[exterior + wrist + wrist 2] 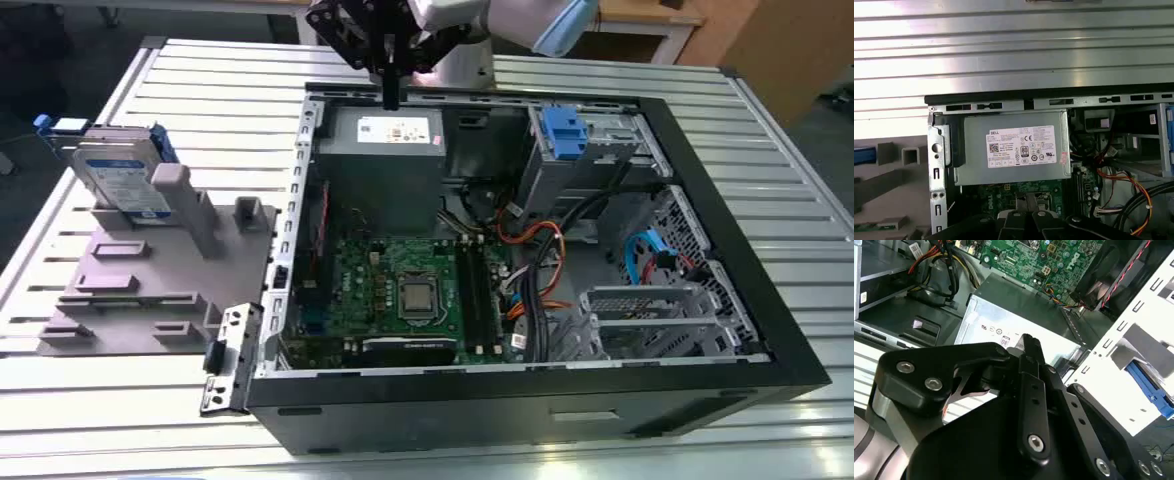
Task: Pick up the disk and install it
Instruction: 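Reach for the disk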
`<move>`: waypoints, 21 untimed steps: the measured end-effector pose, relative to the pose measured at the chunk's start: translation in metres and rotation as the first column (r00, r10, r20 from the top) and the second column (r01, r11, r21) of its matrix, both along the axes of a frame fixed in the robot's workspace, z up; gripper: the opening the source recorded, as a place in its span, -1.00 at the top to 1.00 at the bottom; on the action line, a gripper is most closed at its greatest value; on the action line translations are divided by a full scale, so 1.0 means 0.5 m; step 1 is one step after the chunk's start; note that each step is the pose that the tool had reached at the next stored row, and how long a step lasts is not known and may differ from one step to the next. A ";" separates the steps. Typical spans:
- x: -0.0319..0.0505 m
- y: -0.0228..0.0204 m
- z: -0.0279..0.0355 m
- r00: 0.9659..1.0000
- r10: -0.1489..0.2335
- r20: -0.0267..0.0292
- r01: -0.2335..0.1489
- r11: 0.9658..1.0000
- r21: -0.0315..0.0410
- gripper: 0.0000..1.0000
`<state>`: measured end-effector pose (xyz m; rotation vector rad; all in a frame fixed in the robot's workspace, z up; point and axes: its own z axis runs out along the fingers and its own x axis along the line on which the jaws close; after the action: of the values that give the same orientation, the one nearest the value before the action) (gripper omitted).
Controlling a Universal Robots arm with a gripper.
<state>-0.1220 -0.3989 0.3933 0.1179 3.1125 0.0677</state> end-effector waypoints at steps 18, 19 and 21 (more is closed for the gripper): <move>-0.016 0.0000 0.000 1.000 0.000 0.000 0.000 1.000 0.000 0.79; -0.018 0.0000 0.000 1.000 0.000 0.000 0.000 1.000 0.000 0.79; -0.020 0.0001 0.000 1.000 0.000 0.000 0.000 1.000 0.000 0.79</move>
<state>-0.1321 -0.3989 0.3932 0.1180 3.1124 0.0681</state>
